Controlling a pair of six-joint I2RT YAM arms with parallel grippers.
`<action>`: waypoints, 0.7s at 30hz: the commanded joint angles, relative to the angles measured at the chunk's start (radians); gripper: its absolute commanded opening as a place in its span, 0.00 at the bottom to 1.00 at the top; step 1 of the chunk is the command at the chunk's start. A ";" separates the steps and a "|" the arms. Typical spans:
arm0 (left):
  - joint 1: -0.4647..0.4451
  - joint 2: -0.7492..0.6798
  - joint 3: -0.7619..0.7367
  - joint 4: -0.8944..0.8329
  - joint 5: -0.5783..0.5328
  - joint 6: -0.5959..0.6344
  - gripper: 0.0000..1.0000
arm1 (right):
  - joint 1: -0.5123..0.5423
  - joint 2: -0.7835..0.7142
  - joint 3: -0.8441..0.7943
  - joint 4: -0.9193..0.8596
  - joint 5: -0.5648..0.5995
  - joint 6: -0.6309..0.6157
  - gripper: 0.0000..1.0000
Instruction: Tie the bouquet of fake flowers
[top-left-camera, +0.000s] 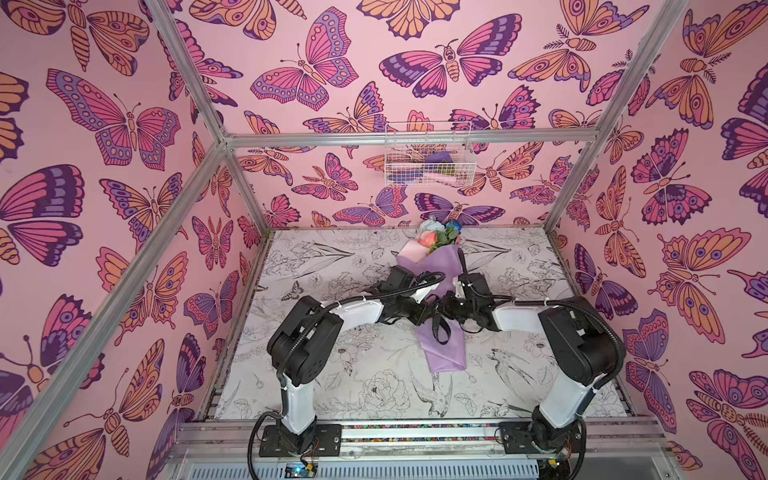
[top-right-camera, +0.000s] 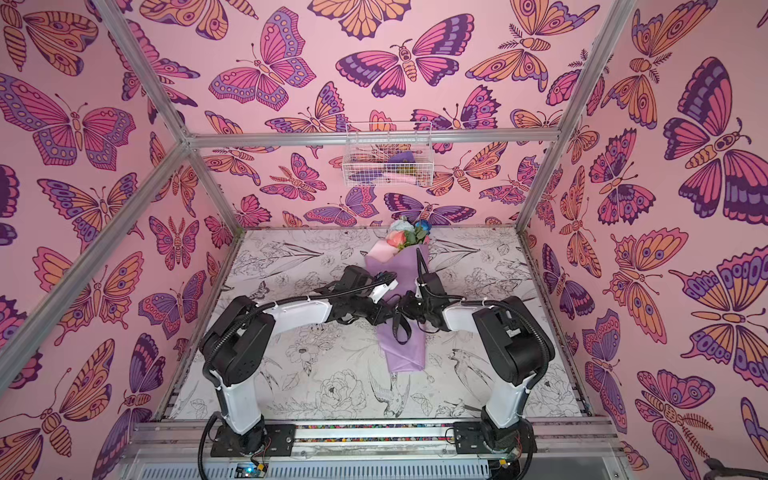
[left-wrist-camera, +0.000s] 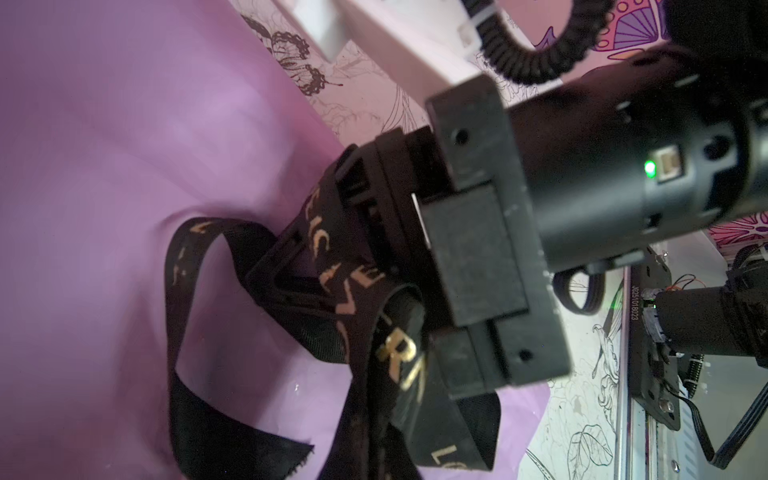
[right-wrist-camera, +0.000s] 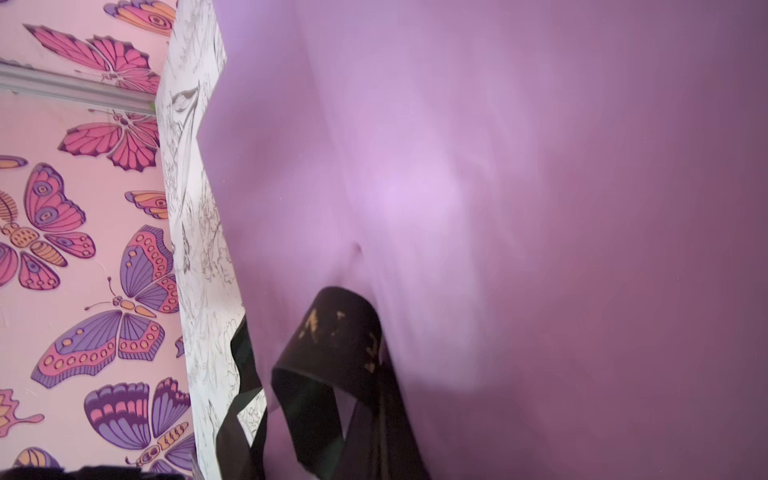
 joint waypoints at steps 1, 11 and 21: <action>-0.006 -0.019 -0.015 0.006 0.003 -0.006 0.00 | 0.011 -0.044 -0.047 0.142 0.084 0.079 0.04; -0.005 0.024 -0.029 0.009 -0.025 -0.014 0.00 | 0.066 -0.183 -0.065 -0.089 0.174 0.018 0.30; -0.006 0.038 -0.047 0.011 -0.039 0.003 0.00 | 0.087 -0.414 -0.089 -0.403 0.263 -0.007 0.32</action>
